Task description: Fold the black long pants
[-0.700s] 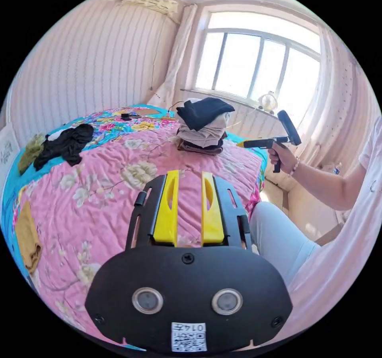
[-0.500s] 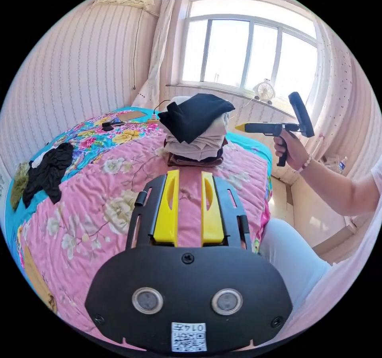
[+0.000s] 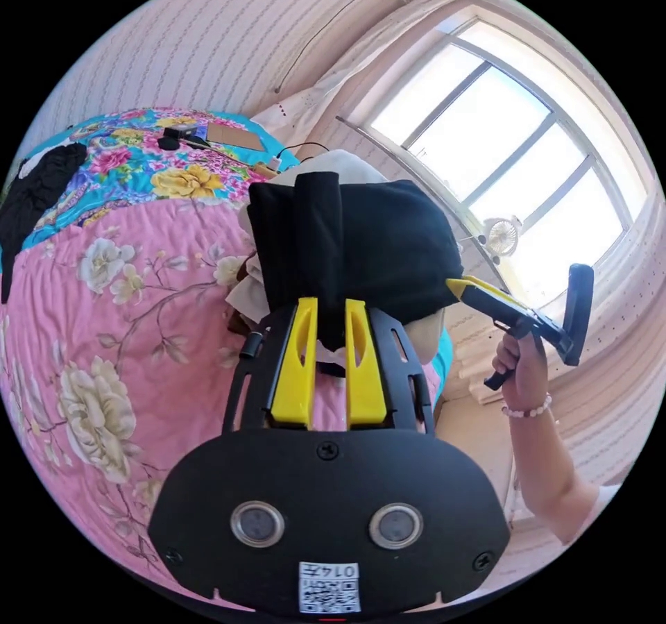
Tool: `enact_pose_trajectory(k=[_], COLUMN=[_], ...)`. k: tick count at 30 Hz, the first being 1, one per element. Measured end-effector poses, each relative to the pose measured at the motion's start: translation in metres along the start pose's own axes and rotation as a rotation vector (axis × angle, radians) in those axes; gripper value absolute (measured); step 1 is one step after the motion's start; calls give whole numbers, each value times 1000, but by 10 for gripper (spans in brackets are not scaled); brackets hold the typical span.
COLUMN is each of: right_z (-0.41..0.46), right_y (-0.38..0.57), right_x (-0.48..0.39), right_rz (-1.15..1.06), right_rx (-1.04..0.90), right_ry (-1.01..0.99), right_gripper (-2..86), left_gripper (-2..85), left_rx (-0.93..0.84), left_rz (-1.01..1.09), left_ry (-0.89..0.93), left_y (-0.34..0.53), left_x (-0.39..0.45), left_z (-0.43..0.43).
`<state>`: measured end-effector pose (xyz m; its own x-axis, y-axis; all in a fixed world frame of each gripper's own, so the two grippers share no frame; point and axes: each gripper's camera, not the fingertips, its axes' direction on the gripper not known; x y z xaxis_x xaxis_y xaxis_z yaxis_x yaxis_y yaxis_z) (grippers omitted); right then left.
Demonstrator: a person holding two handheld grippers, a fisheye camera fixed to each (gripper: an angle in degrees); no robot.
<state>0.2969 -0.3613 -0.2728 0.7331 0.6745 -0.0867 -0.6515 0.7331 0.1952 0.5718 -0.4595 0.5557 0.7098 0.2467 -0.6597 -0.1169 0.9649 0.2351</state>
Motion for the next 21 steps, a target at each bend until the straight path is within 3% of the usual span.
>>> enact_pose_trajectory(k=[5, 12, 17, 21], right_z=[-63, -179, -214, -222], right_y=[9, 13, 28, 66], right_x=[-17, -105, -225, -346], right_rz=[-89, -326, -494, -578], right_rx=[65, 176, 161, 130], right_ry=[-19, -354, -693, -919], right_gripper=[45, 23, 20, 18], left_gripper=[37, 16, 8, 5], left_rx=[23, 237, 454, 530], left_rz=[63, 155, 68, 15], left_ry=[-13, -26, -249, -462], left_y=[4, 42, 126, 173], left_x=[5, -18, -70, -92], left_z=[-32, -187, -363, -494])
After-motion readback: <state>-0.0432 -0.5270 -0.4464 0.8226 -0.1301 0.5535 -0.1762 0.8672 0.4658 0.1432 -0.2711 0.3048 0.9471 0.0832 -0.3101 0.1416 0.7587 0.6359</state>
